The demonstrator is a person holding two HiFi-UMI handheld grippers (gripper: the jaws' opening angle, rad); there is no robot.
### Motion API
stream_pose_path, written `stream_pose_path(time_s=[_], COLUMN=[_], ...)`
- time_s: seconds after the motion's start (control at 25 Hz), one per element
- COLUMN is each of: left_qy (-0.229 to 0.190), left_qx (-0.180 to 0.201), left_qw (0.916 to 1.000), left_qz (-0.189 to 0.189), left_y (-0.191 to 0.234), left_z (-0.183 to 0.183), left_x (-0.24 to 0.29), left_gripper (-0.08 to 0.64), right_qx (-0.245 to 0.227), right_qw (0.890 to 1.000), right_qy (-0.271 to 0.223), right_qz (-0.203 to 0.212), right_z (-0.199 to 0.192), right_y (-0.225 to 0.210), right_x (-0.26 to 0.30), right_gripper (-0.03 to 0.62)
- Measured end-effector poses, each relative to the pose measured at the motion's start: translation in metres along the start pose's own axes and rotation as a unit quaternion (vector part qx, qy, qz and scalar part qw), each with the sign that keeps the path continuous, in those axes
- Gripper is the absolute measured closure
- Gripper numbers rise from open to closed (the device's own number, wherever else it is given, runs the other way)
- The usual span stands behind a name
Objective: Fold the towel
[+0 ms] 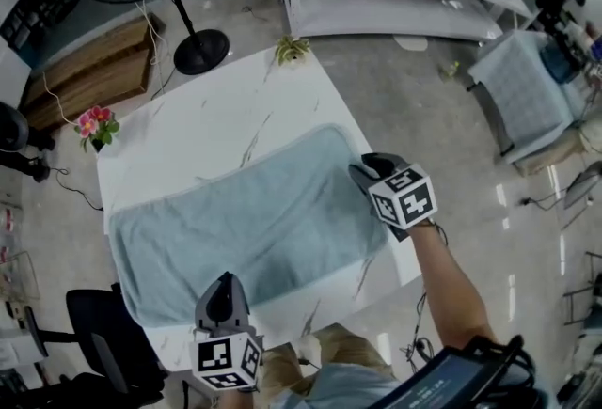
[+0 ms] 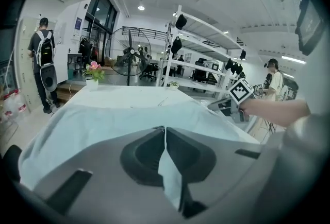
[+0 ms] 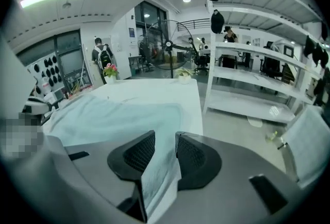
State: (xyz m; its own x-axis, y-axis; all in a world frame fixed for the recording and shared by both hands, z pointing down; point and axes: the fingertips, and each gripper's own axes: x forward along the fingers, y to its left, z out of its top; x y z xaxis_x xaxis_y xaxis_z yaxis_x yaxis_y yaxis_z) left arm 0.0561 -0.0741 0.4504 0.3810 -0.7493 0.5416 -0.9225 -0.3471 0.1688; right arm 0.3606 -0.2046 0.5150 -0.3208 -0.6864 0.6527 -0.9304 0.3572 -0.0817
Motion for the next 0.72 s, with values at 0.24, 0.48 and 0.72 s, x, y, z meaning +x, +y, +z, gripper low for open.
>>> stream_pose_path(time_s=[0.24,0.48,0.72], left_qy=[-0.008,-0.005,-0.012], left_qx=[0.020,0.020,0.019], left_qw=[0.9995,0.9996,0.9993], left_qz=[-0.021,-0.018,-0.030], left_y=[-0.024,-0.028,-0.021], left_z=[0.007,0.004,0.002], left_x=[0.001,-0.013,-0.027], left_gripper=[0.545,0.545,0.545], right_qx=[0.038,0.056,0.085], right_qw=[0.998,0.994,0.987], right_qy=[0.046,0.075,0.123], right_qz=[-0.019,-0.052,-0.056], right_z=[-0.082,-0.098,-0.128], right_y=[0.017,0.019,0.037], right_x=[-0.049,-0.082,-0.090], right_gripper=[0.420,0.393,0.407])
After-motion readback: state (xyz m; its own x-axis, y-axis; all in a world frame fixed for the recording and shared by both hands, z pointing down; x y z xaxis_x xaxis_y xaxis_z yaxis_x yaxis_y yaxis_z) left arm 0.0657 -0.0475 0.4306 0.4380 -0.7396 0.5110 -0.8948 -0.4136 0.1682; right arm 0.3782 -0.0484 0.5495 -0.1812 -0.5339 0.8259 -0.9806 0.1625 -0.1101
